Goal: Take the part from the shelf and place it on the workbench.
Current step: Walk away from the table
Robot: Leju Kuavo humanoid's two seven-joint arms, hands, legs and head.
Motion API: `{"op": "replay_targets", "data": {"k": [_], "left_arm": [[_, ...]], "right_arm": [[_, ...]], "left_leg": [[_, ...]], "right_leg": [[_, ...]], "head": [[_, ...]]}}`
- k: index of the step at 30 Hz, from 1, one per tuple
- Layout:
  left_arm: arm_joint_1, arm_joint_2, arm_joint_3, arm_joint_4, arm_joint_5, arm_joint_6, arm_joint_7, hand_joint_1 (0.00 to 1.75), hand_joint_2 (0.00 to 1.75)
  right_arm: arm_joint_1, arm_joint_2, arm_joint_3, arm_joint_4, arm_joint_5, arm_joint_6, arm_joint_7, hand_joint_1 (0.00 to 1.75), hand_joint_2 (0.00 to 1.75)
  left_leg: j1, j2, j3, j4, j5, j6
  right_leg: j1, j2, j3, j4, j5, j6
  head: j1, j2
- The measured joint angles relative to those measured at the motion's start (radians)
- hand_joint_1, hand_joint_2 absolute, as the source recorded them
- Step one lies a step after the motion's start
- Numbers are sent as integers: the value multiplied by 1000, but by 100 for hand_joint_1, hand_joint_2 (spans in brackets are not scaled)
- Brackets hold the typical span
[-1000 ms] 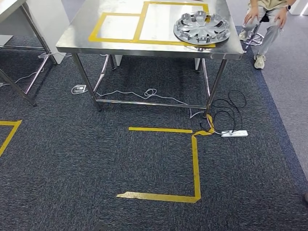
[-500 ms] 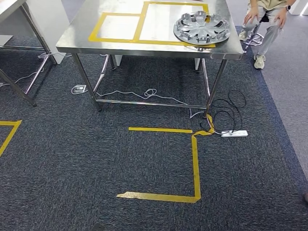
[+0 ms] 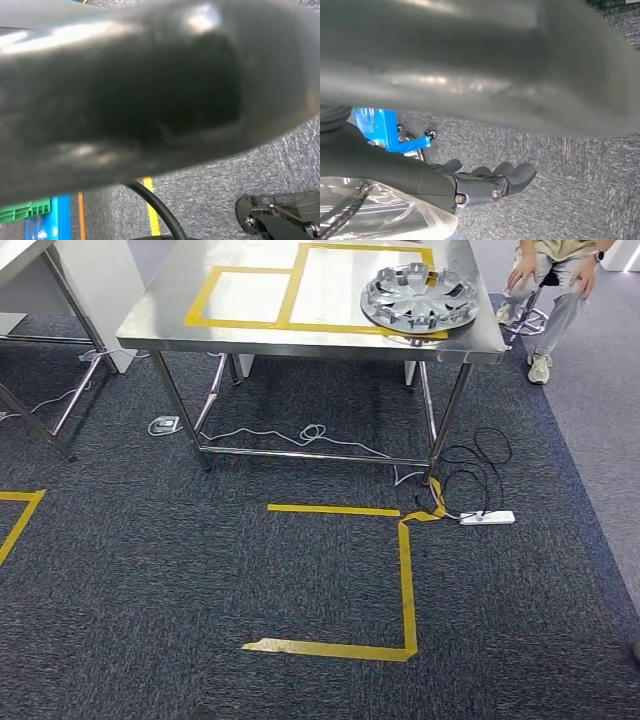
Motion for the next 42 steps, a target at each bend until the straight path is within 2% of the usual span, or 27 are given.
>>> {"op": "replay_targets", "data": {"k": [32,38,42], "left_arm": [[3,3,23,0,2,-18,-29,0,0],[5,3,29,0,3,-19,-31,0,0],[6,3,30,0,2,-20,-32,0,0]], "right_arm": [[0,0,0,2,-2,-33,-10,0,0],[0,0,0,3,-4,-33,-13,0,0],[0,-1,0,3,-4,-33,-9,0,0]], "left_leg": [[-3,0,0,0,-1,1],[-7,0,-2,5,-4,8],[-6,2,1,0,2,20]], "right_leg": [[-2,0,0,0,1,1],[-7,0,1,0,2,7],[-8,2,2,-2,3,19]], "head": [[0,0],[0,0],[0,0]]}}
